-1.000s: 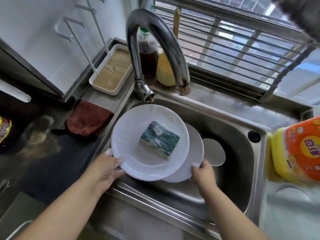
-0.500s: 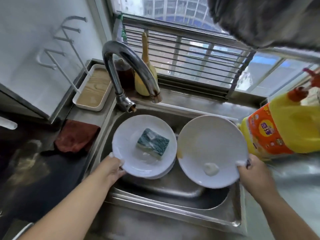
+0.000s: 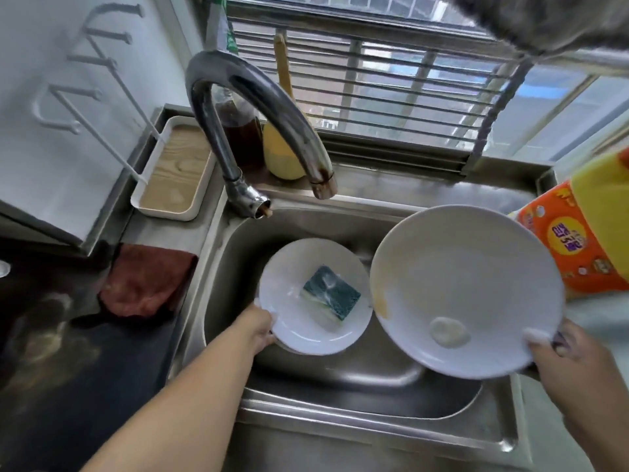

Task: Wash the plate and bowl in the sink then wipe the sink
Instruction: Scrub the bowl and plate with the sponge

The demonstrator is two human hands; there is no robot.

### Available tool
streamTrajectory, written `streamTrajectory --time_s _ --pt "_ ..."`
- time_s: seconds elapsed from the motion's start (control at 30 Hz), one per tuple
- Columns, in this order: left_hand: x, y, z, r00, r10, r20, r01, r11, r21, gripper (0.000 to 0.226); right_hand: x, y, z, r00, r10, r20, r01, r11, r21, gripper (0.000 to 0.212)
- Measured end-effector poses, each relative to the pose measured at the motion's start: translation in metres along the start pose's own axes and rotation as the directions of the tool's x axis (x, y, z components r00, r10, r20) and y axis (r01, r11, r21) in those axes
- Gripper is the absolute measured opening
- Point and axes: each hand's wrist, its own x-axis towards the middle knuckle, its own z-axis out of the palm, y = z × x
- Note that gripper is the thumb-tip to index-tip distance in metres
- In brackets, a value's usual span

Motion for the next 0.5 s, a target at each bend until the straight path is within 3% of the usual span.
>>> streamTrajectory --time_s 0.1,0.17,0.23,0.5 --pt "0.012 -0.003 0.002 0.998 -0.049 -0.026 0.049 0.999 0.022 0.044 0.007 0.028 -0.001 0.998 0.058 0.026 -0.059 0.997 0.041 0.015" --pt "0.017 -0.004 0.001 0.998 -0.055 -0.033 0.056 0.998 0.036 0.046 0.017 0.062 -0.005 0.999 0.05 0.015 -0.051 0.998 0.049 0.076" --pt "0.022 -0.007 -0.002 0.997 -0.065 -0.037 0.066 0.996 0.053 0.046 0.023 0.077 -0.006 0.997 0.075 0.009 -0.076 0.996 0.056 0.095" --pt "0.041 -0.015 -0.004 0.993 -0.061 -0.098 0.079 0.978 0.192 0.033 0.01 0.058 0.009 0.99 0.133 0.038 -0.136 0.985 0.109 0.095"
